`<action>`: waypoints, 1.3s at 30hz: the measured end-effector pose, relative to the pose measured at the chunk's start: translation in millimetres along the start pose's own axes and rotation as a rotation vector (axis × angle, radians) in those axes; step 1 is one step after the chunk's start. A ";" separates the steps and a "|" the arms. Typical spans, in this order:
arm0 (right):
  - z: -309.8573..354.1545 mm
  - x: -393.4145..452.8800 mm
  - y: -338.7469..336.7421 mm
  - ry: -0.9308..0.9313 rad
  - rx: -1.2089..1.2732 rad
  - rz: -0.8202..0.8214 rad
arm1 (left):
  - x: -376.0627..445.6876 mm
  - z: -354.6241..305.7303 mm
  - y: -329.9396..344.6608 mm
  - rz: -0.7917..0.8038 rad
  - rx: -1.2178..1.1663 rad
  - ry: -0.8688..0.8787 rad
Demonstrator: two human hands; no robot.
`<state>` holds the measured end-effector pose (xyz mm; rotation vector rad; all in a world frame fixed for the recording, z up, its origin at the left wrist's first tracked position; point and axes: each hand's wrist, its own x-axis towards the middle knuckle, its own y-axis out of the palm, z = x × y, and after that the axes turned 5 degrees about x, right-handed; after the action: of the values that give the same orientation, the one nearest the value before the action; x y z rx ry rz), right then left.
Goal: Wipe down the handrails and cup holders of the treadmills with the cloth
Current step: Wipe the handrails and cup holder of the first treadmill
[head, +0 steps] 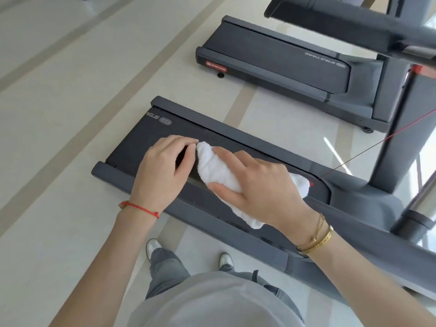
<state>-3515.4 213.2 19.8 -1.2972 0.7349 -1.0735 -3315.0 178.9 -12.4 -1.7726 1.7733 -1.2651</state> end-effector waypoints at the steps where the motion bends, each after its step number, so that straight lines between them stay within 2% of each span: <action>1: 5.6 4.4 2.3 0.014 -0.018 -0.014 | 1.3 6.6 -3.3 0.019 -0.019 0.012; 9: 59.5 48.0 25.0 0.103 -0.075 -0.123 | 13.1 69.7 -43.0 0.137 -0.042 0.094; 16: 106.1 105.4 47.0 0.074 -0.096 -0.220 | 16.4 147.0 -104.6 0.100 0.003 0.028; 19: 134.9 132.7 61.0 0.091 -0.040 -0.187 | 8.4 185.8 -130.9 0.074 0.033 -0.025; 25: 200.0 186.8 104.8 0.067 0.110 0.038 | -16.4 256.6 -180.3 -0.002 0.110 -0.172; 31: 251.0 237.2 135.5 0.053 0.226 0.086 | -41.5 307.7 -221.5 -0.090 0.168 -0.371; 39: 302.2 322.1 166.0 -0.069 0.343 0.116 | -41.6 367.1 -254.6 -0.181 0.213 -0.583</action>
<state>-3088.9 23.2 -47.9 -0.9813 0.5389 -1.0057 -2869.3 133.1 -35.4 -1.9462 1.1373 -0.8317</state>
